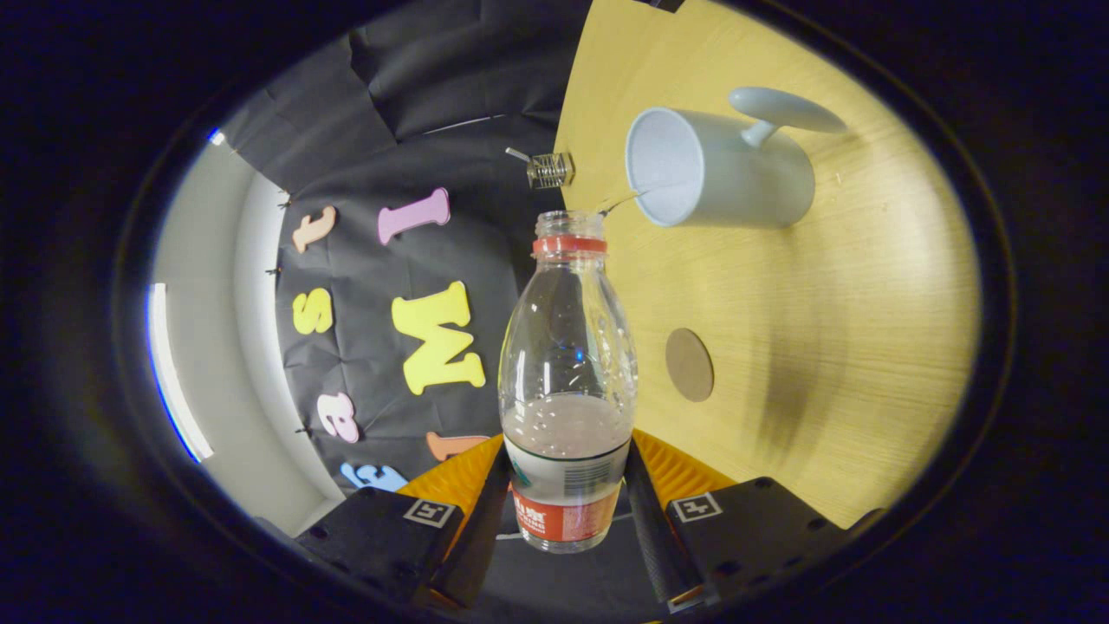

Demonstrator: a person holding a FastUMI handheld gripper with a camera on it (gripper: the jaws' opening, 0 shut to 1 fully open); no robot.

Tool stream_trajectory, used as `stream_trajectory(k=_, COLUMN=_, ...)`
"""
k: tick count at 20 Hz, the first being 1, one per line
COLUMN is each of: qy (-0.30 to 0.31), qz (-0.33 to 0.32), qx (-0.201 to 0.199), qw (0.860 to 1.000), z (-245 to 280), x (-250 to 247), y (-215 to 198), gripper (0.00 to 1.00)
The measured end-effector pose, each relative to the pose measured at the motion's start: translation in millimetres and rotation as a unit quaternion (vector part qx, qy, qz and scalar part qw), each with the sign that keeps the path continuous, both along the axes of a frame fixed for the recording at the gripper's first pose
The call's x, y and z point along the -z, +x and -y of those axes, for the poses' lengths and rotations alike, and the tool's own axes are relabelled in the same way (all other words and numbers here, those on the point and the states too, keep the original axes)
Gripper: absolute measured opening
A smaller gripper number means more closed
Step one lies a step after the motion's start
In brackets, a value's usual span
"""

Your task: Take the bottle from table, then pour the juice into the cup, finally place the bottle on the coaster

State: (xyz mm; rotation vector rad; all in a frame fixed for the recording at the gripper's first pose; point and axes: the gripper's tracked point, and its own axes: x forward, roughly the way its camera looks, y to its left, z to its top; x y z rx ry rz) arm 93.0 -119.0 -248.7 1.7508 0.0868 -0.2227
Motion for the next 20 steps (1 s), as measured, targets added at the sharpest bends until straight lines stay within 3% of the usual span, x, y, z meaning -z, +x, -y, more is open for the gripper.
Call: stream_trajectory(k=20, qy=0.045, qz=0.023, qx=0.015, qw=0.999, z=0, x=-32, y=10, gripper=0.75)
